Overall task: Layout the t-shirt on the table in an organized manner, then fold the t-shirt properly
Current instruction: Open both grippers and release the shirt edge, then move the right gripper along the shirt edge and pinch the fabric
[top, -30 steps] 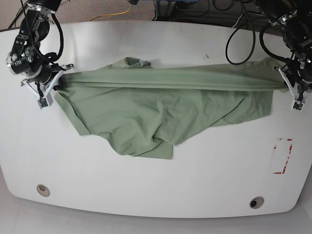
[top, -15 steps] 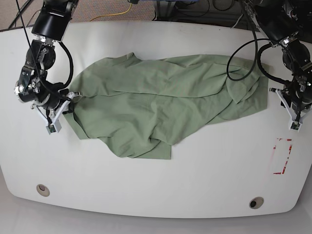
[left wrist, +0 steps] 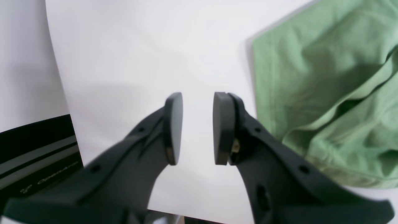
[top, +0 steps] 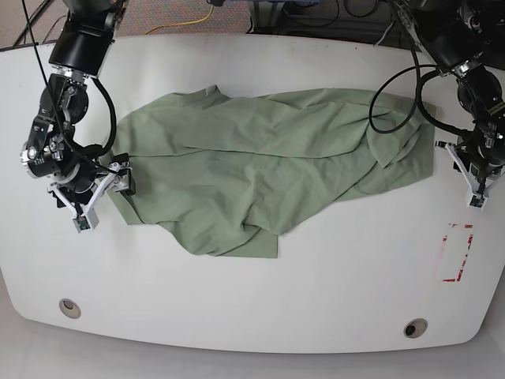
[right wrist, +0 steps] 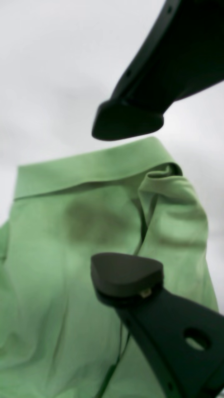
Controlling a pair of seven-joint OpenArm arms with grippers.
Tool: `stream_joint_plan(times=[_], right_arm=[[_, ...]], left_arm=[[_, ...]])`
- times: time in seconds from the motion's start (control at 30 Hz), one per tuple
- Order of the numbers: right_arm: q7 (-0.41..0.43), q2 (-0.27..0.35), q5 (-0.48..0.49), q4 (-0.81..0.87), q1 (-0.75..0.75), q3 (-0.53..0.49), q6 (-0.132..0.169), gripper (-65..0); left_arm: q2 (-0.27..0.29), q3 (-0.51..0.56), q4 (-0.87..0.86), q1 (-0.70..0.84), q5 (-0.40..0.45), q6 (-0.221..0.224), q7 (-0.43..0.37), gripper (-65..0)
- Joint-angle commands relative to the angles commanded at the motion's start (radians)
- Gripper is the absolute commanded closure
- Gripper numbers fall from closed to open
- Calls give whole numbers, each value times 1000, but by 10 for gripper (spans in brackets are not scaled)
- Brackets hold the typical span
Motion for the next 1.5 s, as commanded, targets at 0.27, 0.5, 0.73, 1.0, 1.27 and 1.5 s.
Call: stream_joint_plan(times=[0.27,0.5,0.73,1.0,1.27,1.5], right_arm=[[0,-44,5,141,-215,147,8,-583],[0,-155,2,146,-321,310,81,-583],[0,-195,5,87,-344,324,152,-583],[5,-203,5,-29,-318,327,163,-583],[5,-204,5,-103,-273,324,163,-583],[5,-222,5,-100,-255,269,163,-583]], left_arm=[[2,5,86,72,0,0,-43,-158],[2,3,103,84,0,0,-58,-158],[2,5,104,109,0,0,-94,-158],[2,5,103,141,0,0,-153,-158],[2,3,103,155,0,0,-153,-158],[2,3,103,157,0,0,-153,-158]])
